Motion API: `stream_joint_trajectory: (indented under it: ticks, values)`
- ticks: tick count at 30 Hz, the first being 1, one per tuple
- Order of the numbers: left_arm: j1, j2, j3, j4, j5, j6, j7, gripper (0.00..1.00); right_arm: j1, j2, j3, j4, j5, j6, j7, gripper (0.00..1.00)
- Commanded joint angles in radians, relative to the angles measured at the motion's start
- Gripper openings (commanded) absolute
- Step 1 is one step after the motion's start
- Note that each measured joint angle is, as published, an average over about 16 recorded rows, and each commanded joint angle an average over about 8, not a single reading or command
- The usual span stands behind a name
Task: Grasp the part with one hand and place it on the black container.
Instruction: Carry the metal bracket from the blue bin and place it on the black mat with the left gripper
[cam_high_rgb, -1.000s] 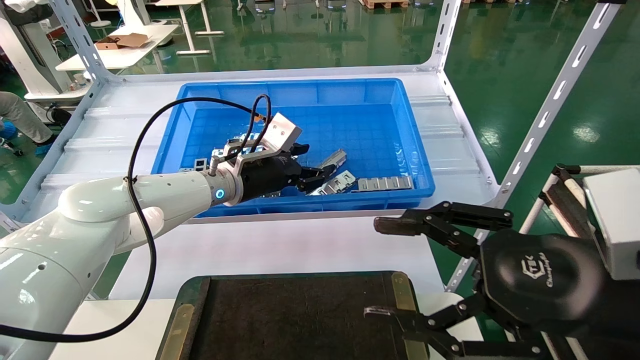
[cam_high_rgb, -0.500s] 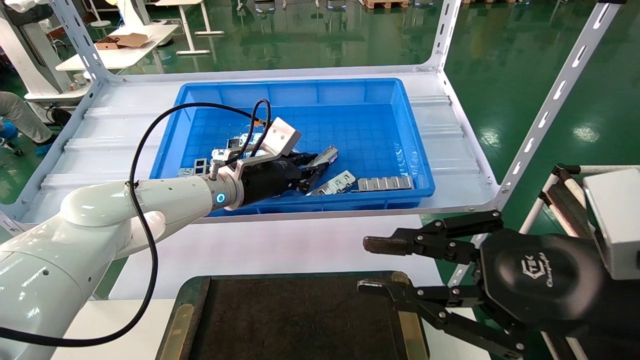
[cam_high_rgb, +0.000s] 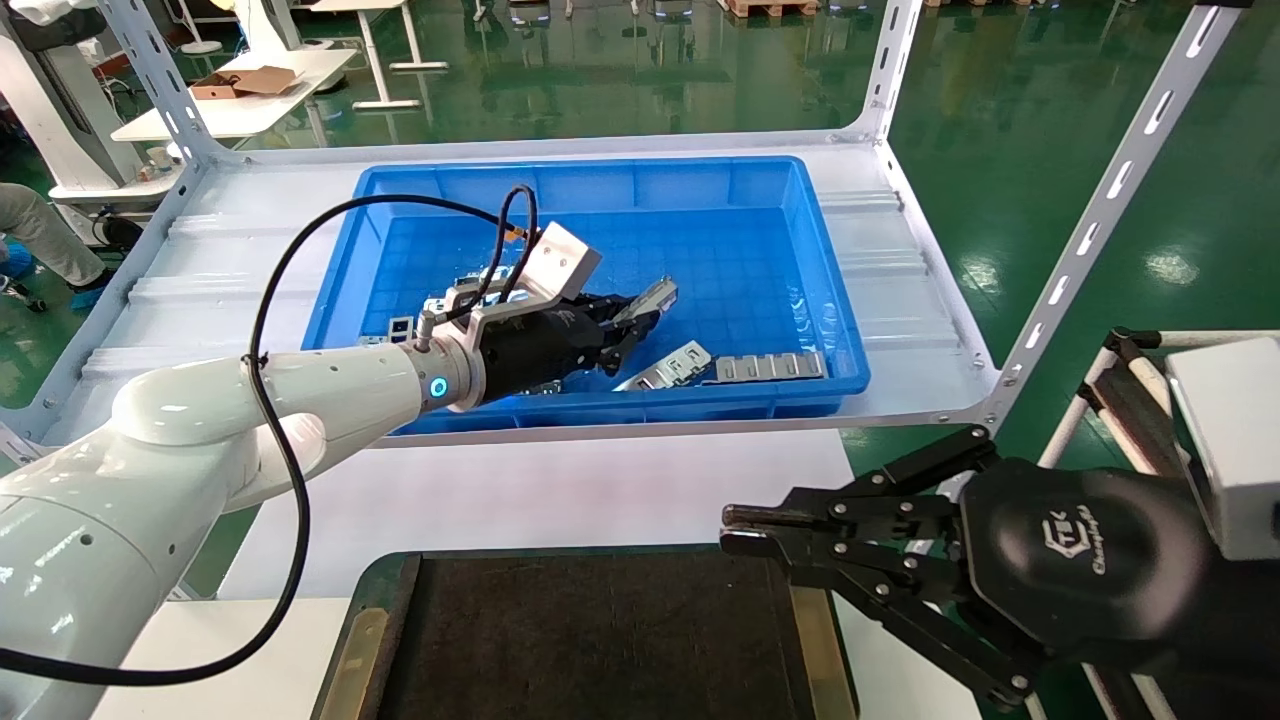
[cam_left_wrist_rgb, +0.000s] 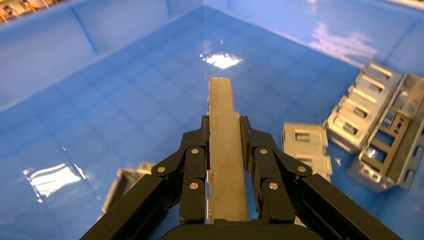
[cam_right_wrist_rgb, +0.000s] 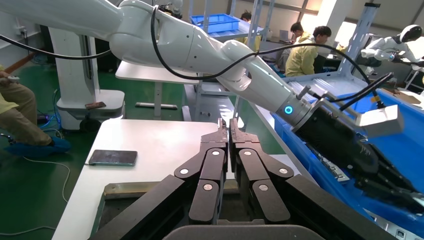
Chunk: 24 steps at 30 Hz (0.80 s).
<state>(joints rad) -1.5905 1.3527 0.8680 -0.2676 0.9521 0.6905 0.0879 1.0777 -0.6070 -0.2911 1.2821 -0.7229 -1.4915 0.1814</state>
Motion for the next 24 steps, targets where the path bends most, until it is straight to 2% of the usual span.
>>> stream_joint_trajectory:
  ticks: [1,10,17,24]
  values:
    - [-0.005,-0.001,0.001,0.002,-0.010,0.001,0.005,0.00,0.000,0.000,0.000,0.000,0.000,0.000,0.000,0.00]
    - [-0.046,-0.022,-0.024,0.023,-0.068,0.119,0.080,0.00,0.000,0.000,-0.001,0.000,0.000,0.000,0.000,0.00]
    - [-0.067,-0.066,-0.056,0.041,-0.120,0.297,0.146,0.00,0.000,0.000,-0.001,0.000,0.001,0.000,-0.001,0.00]
    - [-0.062,-0.116,-0.078,0.034,-0.166,0.490,0.141,0.00,0.000,0.001,-0.002,0.000,0.001,0.001,-0.001,0.00]
